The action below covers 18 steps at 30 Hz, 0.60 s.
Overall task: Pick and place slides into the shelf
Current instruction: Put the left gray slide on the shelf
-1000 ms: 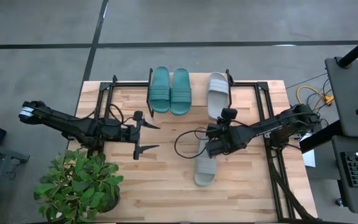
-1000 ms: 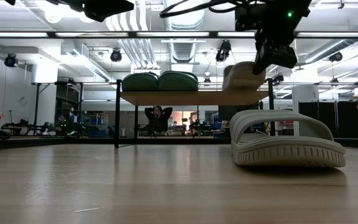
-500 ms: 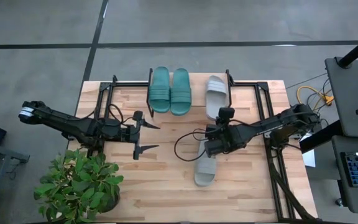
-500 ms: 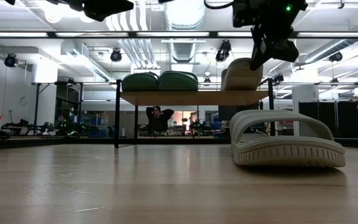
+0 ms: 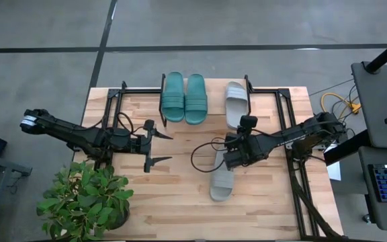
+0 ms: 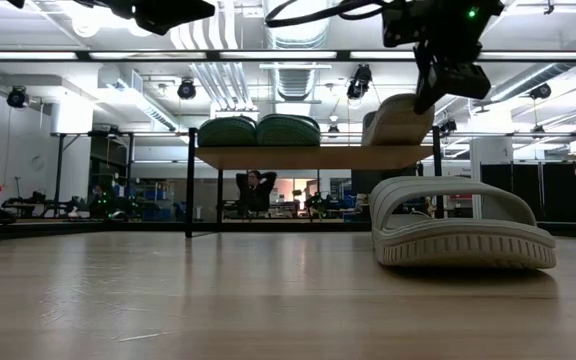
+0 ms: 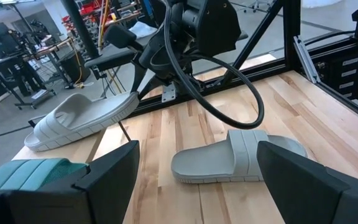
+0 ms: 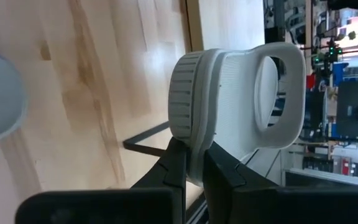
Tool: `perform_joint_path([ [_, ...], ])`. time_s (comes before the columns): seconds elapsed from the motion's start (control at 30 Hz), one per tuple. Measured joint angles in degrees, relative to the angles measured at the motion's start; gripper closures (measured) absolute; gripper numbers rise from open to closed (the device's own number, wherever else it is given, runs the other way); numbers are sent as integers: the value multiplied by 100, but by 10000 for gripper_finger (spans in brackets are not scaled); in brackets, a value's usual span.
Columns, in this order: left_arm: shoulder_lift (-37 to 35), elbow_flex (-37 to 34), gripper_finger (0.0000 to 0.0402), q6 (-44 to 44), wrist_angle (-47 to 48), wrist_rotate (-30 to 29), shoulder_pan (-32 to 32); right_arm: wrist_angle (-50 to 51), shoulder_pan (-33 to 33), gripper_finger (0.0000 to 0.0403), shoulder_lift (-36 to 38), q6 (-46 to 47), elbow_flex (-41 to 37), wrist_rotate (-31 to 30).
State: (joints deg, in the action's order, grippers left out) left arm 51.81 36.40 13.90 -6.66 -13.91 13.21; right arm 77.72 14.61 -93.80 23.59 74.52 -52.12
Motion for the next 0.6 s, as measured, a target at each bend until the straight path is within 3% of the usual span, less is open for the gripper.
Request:
perform_joint_path([
  [0.17,0,0,94,0,0,0,0,-42,-15,370,0,162,0,136],
  [0.6,2,0,94,-1,-1,1,1,-18,-15,248,0,315,-1,609],
])
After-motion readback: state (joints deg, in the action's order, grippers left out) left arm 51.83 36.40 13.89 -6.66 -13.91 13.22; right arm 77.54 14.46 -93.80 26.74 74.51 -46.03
